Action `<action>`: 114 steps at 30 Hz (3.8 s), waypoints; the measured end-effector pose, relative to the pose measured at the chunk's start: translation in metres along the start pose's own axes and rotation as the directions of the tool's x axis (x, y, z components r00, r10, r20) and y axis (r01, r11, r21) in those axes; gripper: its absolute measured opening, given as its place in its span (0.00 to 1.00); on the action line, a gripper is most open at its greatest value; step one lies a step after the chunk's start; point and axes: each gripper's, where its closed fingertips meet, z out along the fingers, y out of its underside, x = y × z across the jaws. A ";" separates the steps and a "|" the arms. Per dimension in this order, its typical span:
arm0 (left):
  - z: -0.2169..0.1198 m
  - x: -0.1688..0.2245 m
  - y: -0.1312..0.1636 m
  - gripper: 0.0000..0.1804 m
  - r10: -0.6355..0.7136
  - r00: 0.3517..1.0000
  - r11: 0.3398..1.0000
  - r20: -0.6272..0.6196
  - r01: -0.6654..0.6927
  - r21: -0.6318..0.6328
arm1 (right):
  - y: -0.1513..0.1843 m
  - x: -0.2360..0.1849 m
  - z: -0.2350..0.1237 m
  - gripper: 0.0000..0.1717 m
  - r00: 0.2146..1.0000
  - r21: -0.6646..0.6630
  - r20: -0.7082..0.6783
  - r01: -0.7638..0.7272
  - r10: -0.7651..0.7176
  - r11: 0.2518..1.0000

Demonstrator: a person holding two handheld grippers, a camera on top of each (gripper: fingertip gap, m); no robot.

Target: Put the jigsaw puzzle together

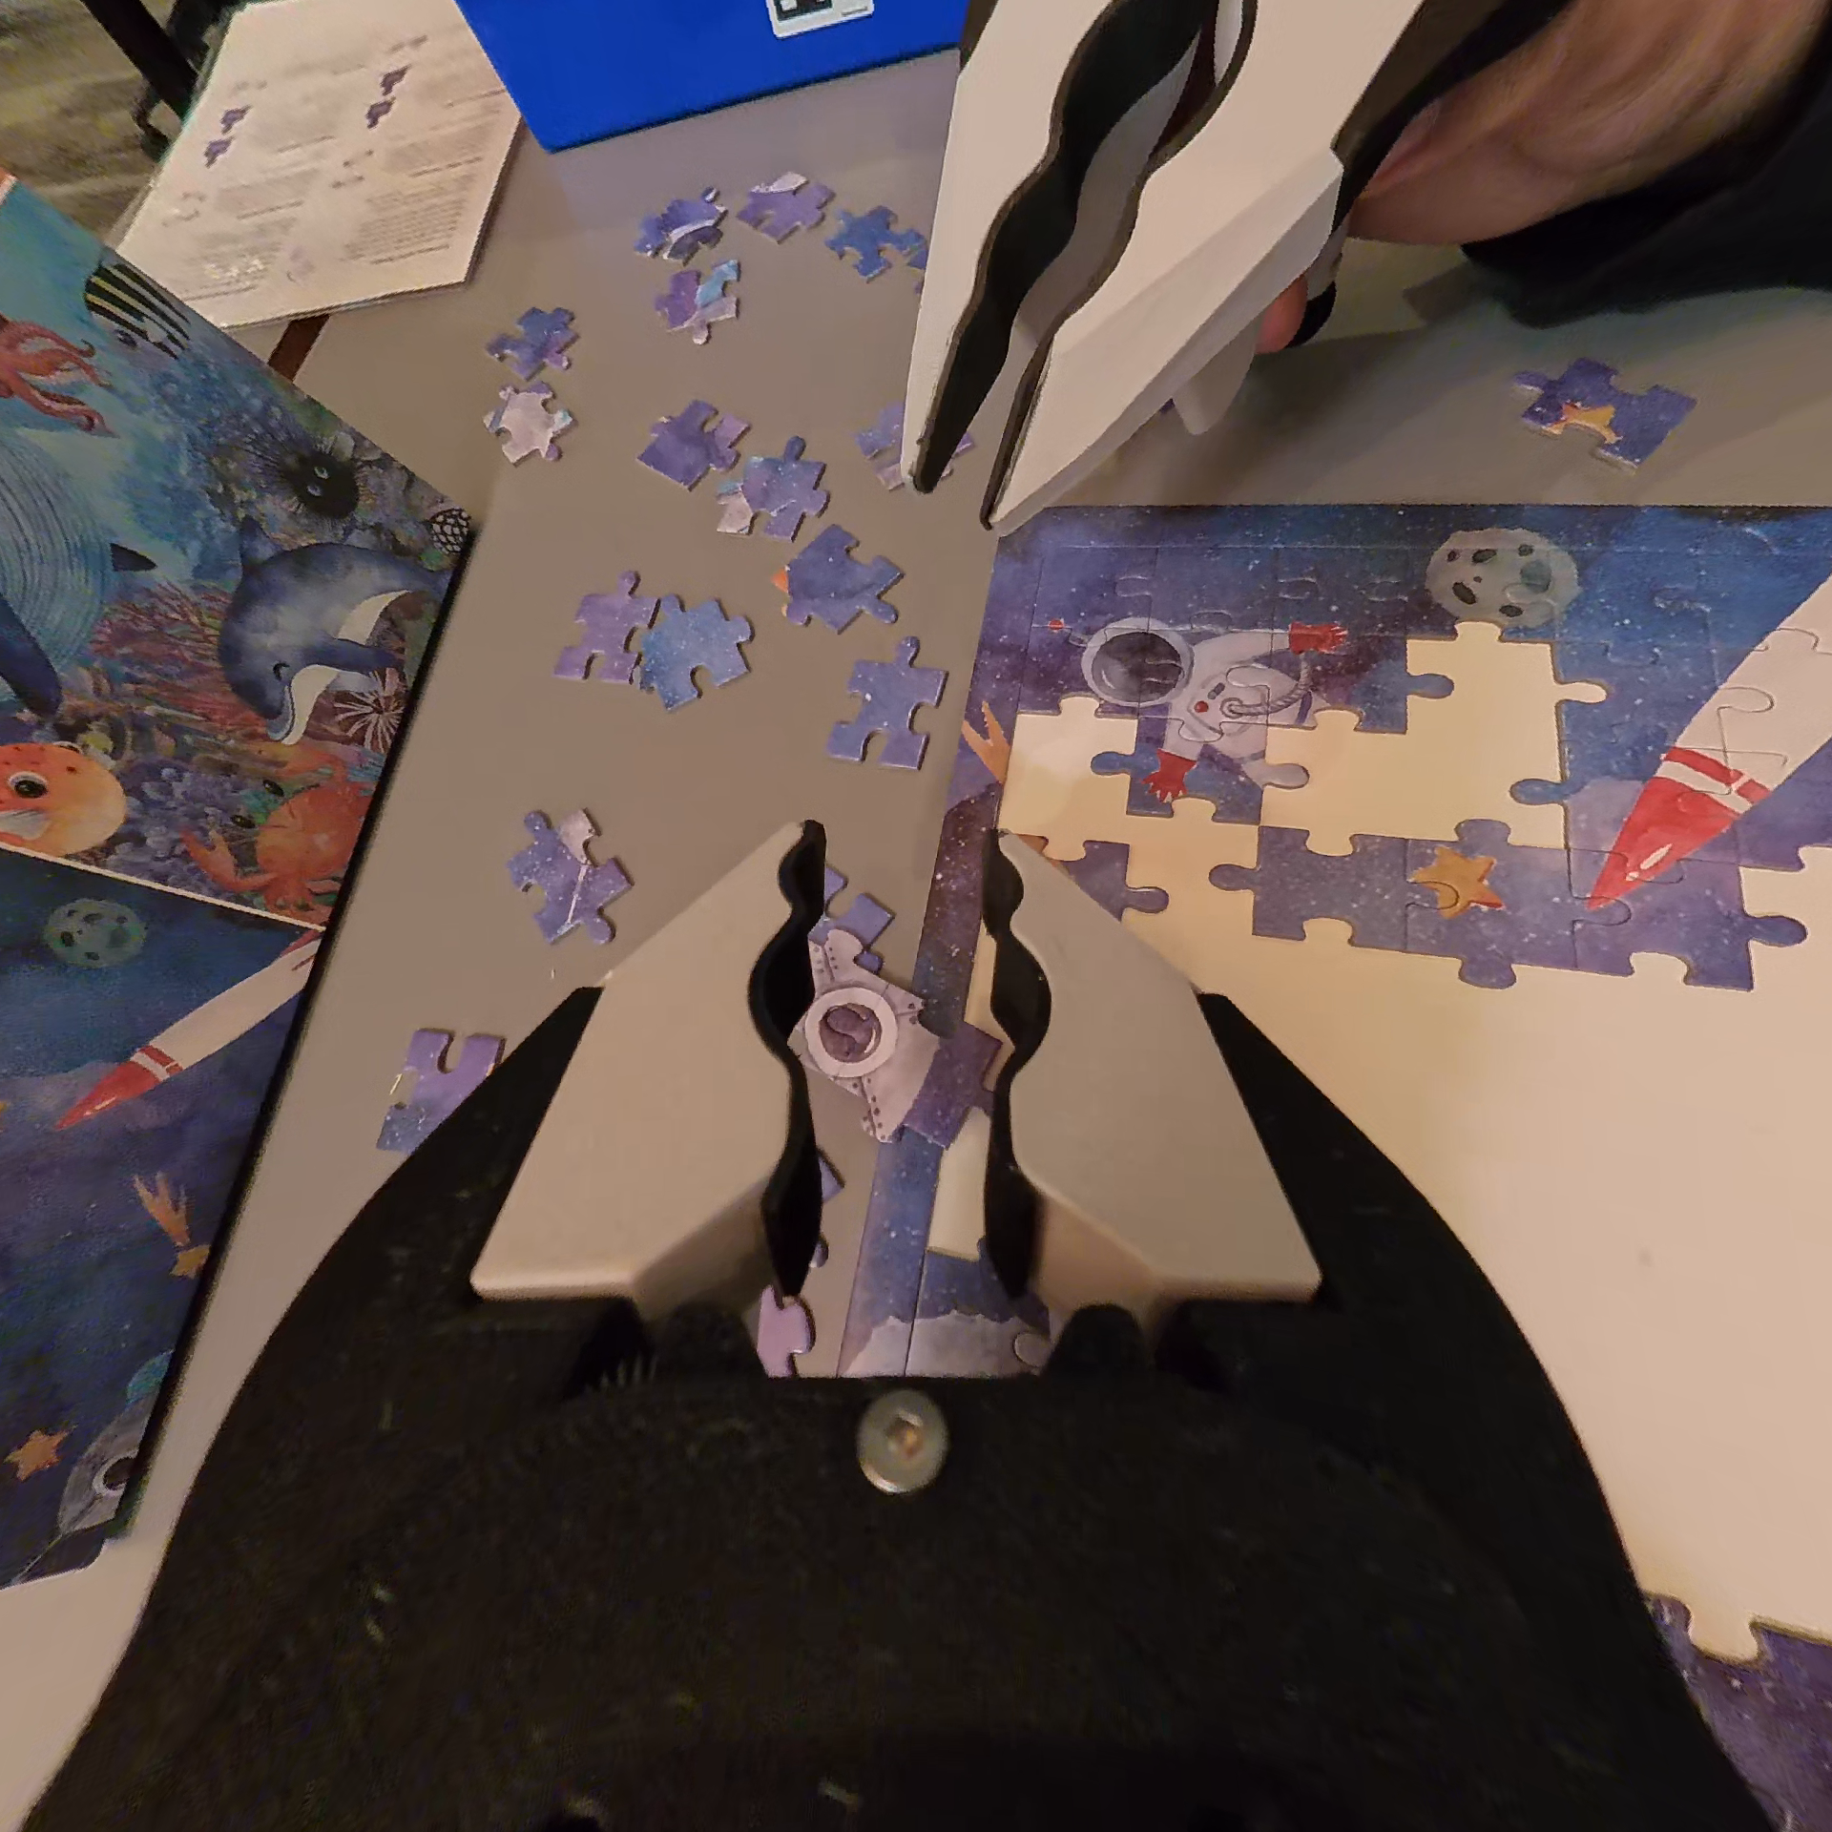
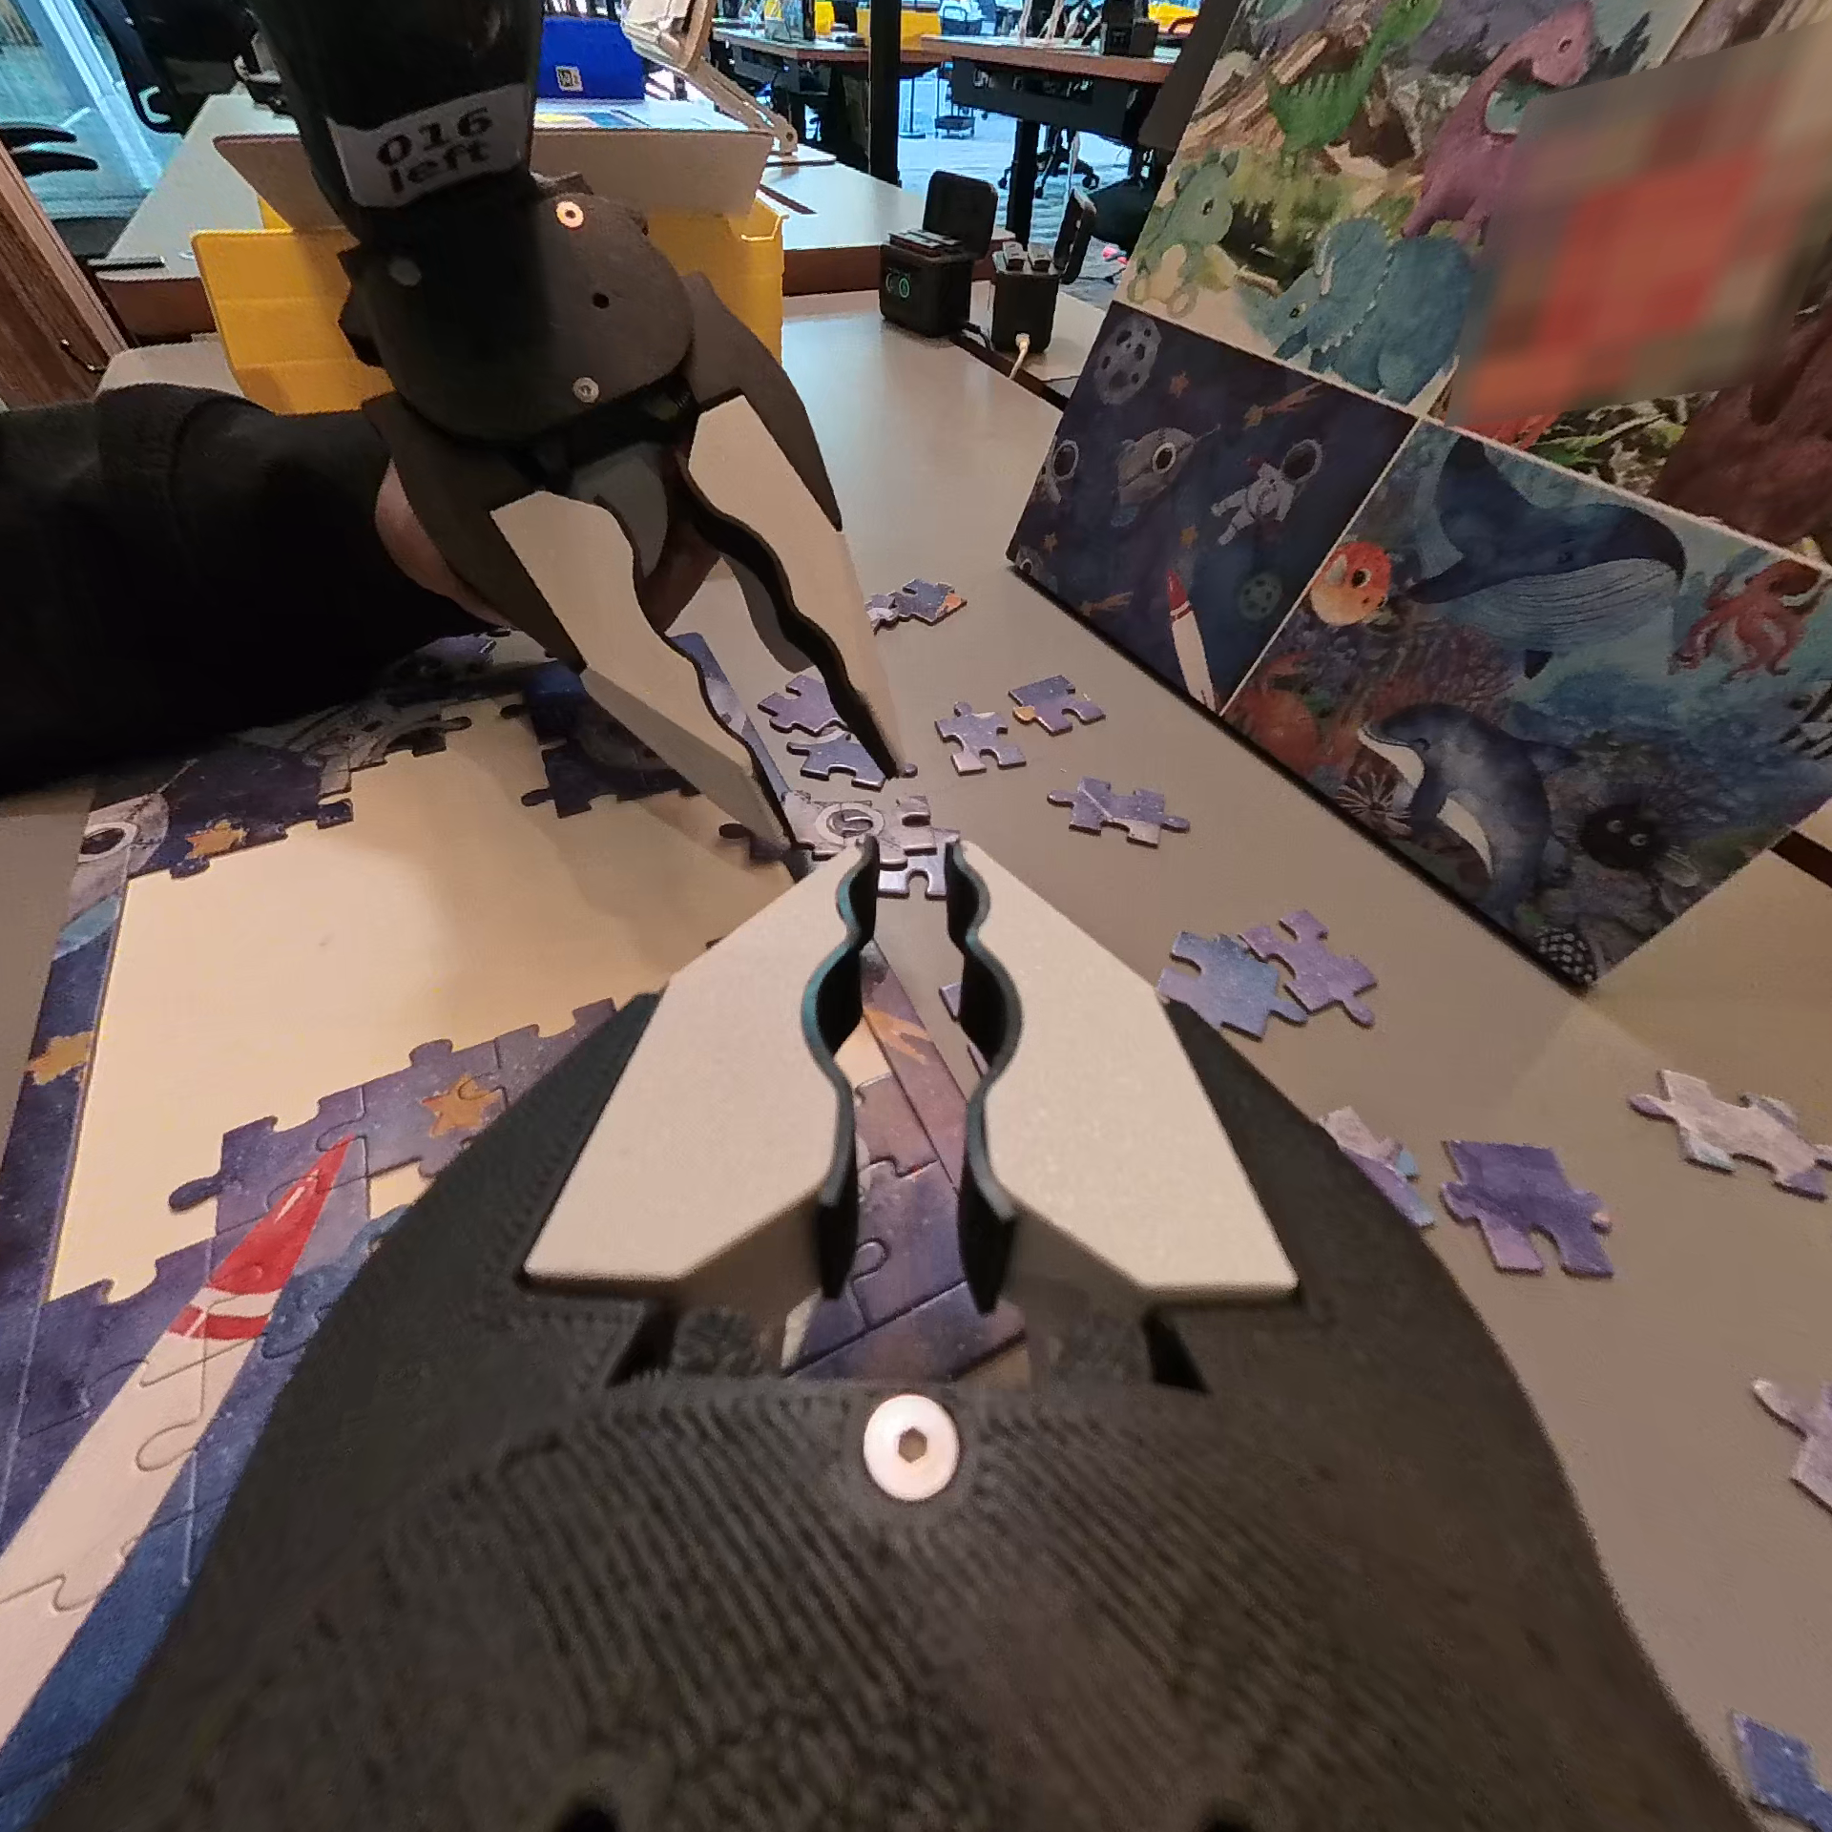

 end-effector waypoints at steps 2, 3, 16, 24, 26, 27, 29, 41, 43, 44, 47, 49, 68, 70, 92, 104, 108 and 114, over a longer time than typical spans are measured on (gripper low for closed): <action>0.000 0.000 0.000 0.17 0.000 1.000 1.000 0.001 0.000 0.000 | 0.000 -0.001 0.000 0.07 1.000 -0.002 0.001 0.002 -0.002 1.000; 0.000 0.000 0.000 0.17 0.001 1.000 1.000 0.000 -0.001 0.000 | 0.000 -0.001 0.000 0.07 1.000 -0.004 0.001 0.004 -0.004 1.000; 0.000 0.000 -0.001 0.17 0.003 1.000 1.000 0.003 -0.003 0.001 | 0.002 -0.001 0.001 0.06 1.000 -0.010 -0.001 0.008 -0.008 1.000; 0.000 -0.001 -0.001 0.17 0.003 1.000 1.000 0.006 -0.003 0.003 | 0.002 -0.001 0.001 0.06 1.000 -0.011 -0.001 0.010 -0.010 1.000; 0.000 -0.001 -0.001 0.17 0.002 1.000 1.000 0.006 -0.003 0.002 | 0.002 -0.001 0.001 0.06 1.000 -0.010 0.000 0.011 -0.011 1.000; 0.000 -0.001 -0.001 0.17 0.002 1.000 1.000 0.006 -0.002 0.002 | 0.001 -0.001 0.001 0.06 1.000 -0.010 0.000 0.010 -0.010 1.000; 0.000 -0.001 -0.001 0.17 0.000 1.000 1.000 0.005 0.000 0.003 | 0.002 -0.001 0.001 0.06 1.000 -0.012 0.000 0.010 -0.010 1.000; 0.000 -0.002 -0.001 0.17 -0.002 1.000 1.000 0.012 0.001 0.011 | -0.001 -0.003 0.000 0.06 1.000 -0.007 -0.002 0.022 -0.022 1.000; -0.001 -0.003 -0.001 0.17 0.001 1.000 1.000 0.017 -0.001 0.013 | 0.000 -0.003 0.001 0.06 1.000 -0.008 -0.004 0.026 -0.026 1.000; -0.001 -0.003 -0.002 0.17 0.002 1.000 1.000 0.019 -0.003 0.013 | 0.000 -0.003 0.001 0.06 1.000 -0.009 -0.004 0.028 -0.028 1.000; -0.001 -0.004 -0.002 0.17 0.006 1.000 1.000 0.025 -0.006 0.014 | 0.000 -0.003 0.001 0.06 0.999 -0.012 -0.006 0.034 -0.034 0.999; -0.001 -0.004 -0.002 0.17 0.010 0.999 1.000 0.031 -0.010 0.012 | 0.000 -0.004 0.001 0.06 0.999 -0.013 -0.007 0.036 -0.036 0.999; -0.014 -0.006 -0.020 0.14 -0.023 1.000 0.992 0.020 0.021 0.121 | -0.004 -0.004 -0.001 0.06 1.000 0.018 0.011 0.011 -0.011 1.000; -0.015 -0.007 -0.020 0.13 -0.022 0.999 0.992 0.025 0.019 0.125 | -0.003 -0.005 0.000 0.06 1.000 0.012 0.012 0.014 -0.014 1.000; -0.017 -0.012 -0.020 0.09 -0.036 0.998 0.991 0.060 0.029 0.129 | 0.002 0.045 -0.026 0.09 0.979 -0.029 -0.204 0.005 -0.011 1.000; -0.017 -0.014 -0.018 0.09 -0.044 0.997 0.992 0.065 0.036 0.123 | 0.096 0.137 -0.111 0.33 0.791 -0.162 -0.565 -0.383 0.232 0.910; -0.015 -0.013 -0.017 0.09 -0.046 0.997 0.992 0.060 0.039 0.119 | 0.115 0.138 -0.107 0.42 0.785 -0.285 -0.596 -0.402 0.167 0.870; -0.014 -0.014 -0.016 0.09 -0.045 0.997 0.992 0.062 0.038 0.117 | 0.121 0.142 -0.107 0.50 0.765 -0.275 -0.605 -0.461 0.220 0.844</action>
